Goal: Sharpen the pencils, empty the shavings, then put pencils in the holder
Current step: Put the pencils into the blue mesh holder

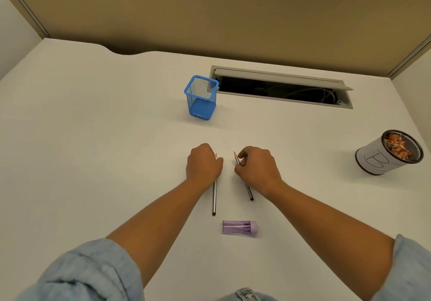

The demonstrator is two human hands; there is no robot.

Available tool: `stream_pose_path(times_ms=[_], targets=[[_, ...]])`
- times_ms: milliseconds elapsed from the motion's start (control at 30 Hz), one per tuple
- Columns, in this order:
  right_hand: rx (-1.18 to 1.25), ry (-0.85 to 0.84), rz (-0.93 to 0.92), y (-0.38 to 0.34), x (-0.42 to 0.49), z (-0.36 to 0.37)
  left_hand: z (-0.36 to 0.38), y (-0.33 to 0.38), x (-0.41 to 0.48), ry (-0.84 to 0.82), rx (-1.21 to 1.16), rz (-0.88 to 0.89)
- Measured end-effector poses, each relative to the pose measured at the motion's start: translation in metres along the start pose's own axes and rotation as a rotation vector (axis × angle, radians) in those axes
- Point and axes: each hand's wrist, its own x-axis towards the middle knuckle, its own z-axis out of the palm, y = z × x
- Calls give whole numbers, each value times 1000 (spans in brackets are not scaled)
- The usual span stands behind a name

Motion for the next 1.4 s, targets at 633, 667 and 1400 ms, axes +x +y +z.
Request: stream_pose_path(times_ms=[633,667,1400], targets=[[292,280,-144,-46,30,-59,-106,33,5,309,-207,337],[319,304,-169,-53,35,-66,-118,34,7,345,-251,386],[99,336,-393,-105,110,-56,-122,31,70,442,-126,454]])
